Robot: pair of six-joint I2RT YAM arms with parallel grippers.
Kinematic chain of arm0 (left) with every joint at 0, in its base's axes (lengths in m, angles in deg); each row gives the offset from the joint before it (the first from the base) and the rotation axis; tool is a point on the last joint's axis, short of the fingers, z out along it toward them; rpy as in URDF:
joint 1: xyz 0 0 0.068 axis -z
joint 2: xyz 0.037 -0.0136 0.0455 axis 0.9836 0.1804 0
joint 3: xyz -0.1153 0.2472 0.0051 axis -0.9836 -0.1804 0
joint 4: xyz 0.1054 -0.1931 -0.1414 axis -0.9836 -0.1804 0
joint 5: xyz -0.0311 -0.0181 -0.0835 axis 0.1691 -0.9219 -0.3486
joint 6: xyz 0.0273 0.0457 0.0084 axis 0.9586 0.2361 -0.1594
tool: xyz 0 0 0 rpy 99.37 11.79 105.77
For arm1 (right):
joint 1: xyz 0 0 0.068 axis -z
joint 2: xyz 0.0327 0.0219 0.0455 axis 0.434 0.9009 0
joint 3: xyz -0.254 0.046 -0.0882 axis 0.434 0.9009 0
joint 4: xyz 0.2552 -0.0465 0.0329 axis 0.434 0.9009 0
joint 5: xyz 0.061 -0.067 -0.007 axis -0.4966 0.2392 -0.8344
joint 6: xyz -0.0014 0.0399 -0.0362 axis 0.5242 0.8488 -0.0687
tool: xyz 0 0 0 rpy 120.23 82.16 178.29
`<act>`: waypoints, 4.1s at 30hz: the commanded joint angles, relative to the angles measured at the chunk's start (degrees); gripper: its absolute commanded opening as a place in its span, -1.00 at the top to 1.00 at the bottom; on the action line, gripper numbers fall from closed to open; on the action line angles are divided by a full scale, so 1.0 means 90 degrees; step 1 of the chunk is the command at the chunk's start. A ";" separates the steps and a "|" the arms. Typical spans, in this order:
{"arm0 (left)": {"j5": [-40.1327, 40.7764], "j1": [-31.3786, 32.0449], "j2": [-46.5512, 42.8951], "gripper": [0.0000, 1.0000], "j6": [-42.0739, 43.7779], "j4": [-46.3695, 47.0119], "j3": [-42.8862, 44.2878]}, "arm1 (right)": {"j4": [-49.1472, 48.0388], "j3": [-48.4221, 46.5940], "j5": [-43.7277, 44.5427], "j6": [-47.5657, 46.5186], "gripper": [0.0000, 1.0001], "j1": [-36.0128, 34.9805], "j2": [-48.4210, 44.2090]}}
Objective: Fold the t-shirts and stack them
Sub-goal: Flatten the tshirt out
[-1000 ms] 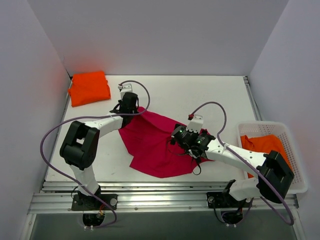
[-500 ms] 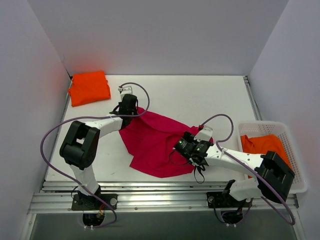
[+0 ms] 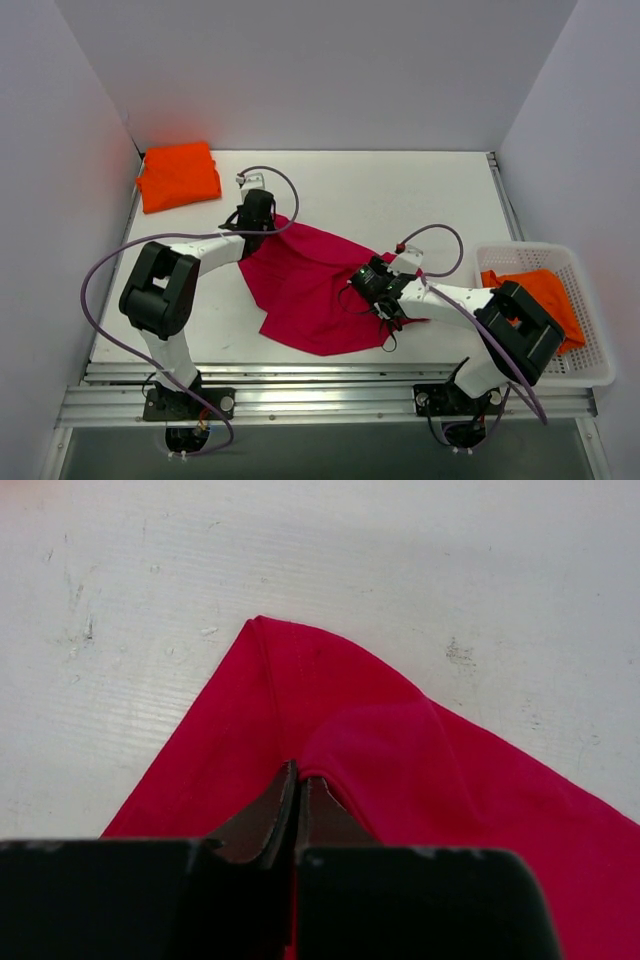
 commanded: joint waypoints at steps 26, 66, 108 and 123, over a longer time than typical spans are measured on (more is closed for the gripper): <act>-0.0108 -0.0135 0.0004 0.95 -0.0070 0.0412 0.0019 | 0.0615 -0.0995 0.0127 -0.0018 -0.59 -0.0335 0.0395; -0.0176 -0.0233 0.0092 0.95 -0.0070 0.0461 -0.0030 | 0.0566 -0.0556 0.0361 0.0002 0.14 -0.0082 0.0571; -0.0157 -0.0233 0.0170 0.95 -0.0070 0.0470 -0.0020 | 0.0468 -0.1112 0.0742 -0.0584 1.00 0.0133 0.0845; -0.0108 -0.0272 0.0141 0.95 -0.0051 0.0470 -0.0049 | 0.0576 -0.1318 0.0908 -0.0720 1.00 0.0153 0.0942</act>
